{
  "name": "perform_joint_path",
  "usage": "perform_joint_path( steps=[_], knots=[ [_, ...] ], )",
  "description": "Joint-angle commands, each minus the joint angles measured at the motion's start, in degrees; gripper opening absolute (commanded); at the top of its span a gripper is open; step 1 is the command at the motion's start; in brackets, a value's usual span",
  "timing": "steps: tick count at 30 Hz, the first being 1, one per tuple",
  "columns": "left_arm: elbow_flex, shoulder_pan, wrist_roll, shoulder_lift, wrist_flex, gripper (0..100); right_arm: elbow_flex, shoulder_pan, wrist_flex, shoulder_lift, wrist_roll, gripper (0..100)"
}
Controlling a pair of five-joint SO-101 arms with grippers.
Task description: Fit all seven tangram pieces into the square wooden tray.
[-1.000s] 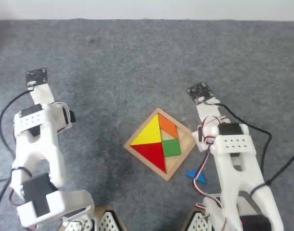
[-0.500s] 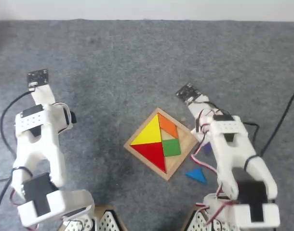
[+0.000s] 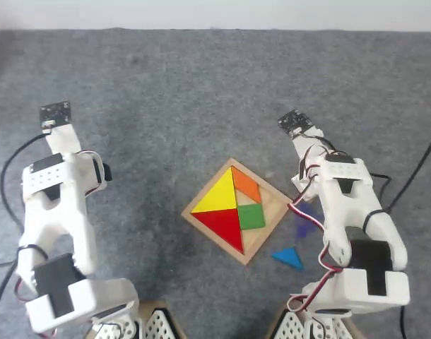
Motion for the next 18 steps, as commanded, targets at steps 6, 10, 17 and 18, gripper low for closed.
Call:
perform_joint_path(
  steps=[6,10,17,18],
  knots=[
    [-0.3,-0.2,0.4,-2.4,-0.3,21,-0.4,-2.6,7.1,-12.7,-5.5,1.2],
    [-0.3,-0.2,0.4,-2.4,-0.3,21,0.1,-2.5,10.2,-17.2,-6.4,1.1],
    [-0.3,-0.2,0.4,-2.4,-0.3,21,0.1,-12.7,15.9,-23.8,-11.2,0.8],
    [-0.3,-0.2,0.4,-2.4,-0.3,21,0.0,-15.4,16.4,-24.5,-11.3,0.8]
  ],
)
